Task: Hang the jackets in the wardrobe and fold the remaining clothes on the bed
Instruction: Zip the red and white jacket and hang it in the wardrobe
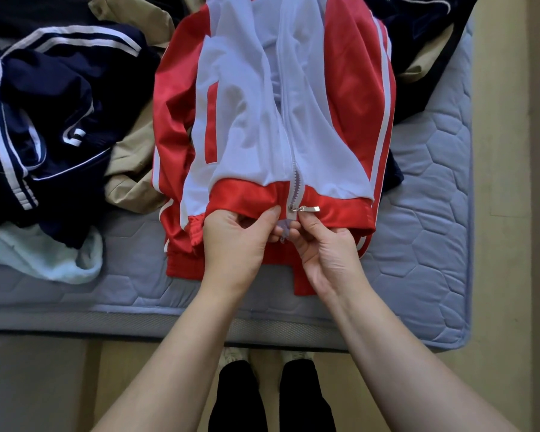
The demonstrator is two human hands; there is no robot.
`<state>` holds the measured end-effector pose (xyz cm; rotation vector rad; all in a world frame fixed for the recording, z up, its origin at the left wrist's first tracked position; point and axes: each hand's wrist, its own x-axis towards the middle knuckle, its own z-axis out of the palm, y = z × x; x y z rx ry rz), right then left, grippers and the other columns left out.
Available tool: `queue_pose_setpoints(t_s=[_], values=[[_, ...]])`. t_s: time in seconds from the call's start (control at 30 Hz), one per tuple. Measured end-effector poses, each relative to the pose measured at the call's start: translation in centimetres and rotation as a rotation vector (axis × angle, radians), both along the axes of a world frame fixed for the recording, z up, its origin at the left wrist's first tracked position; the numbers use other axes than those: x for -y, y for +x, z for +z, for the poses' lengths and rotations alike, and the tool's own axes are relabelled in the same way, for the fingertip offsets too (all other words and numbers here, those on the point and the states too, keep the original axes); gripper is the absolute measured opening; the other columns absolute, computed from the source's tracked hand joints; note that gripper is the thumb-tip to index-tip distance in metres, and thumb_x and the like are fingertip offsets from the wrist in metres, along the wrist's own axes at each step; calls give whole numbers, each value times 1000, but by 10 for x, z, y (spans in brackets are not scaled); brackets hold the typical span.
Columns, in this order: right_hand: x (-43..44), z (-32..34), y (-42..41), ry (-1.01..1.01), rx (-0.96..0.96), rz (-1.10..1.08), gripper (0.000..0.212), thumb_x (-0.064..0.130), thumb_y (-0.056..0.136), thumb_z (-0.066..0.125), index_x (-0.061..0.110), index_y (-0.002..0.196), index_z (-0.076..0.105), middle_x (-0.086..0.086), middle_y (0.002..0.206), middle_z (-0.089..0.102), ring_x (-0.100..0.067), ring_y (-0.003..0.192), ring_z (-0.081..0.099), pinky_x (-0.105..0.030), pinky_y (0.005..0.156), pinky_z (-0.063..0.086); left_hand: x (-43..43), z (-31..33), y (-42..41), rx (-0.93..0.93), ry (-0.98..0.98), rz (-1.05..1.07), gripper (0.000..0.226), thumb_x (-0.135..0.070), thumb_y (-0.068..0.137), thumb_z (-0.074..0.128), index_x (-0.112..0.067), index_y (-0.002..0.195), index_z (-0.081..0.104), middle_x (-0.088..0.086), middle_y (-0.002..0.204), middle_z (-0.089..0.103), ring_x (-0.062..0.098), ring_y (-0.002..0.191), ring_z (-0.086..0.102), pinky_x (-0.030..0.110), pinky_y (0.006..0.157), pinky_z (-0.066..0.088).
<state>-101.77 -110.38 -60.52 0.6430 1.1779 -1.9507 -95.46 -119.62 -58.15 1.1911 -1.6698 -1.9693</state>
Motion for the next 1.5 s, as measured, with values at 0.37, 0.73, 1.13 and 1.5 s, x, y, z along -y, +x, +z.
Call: queue_pose_setpoints(t_s=[0.37,0.73,1.13,1.5], values=[[5,3,8,146,8,56,8,1,89,61,0,83,65,-7,71,67,-8,58,63,-19,55,54,12,-8,9,215,112,-120,13,-7,90,63,-4,78,68,7,57,62,8,45,55,20,49,52],[-25,12,15,911,-766,437,38,19,75,69,33,91,37,11,93,42,-13,89,47,-26,80,41,13,-16,14,263,144,-125,25,-10,91,62,-4,67,63,-3,48,59,7,43,53,19,49,50],[-13,13,-1,880,-1461,1013,8,19,90,60,11,91,63,-4,89,58,-25,83,57,-40,71,43,22,-19,21,316,113,-227,26,-13,93,60,11,83,65,5,56,63,8,42,53,24,52,50],[9,30,-41,1012,-1828,1441,15,-4,79,59,5,89,55,-10,73,58,-34,56,52,-31,49,24,22,-20,22,498,-139,-405,31,-17,93,57,-4,65,56,3,48,56,7,33,50,26,52,48]])
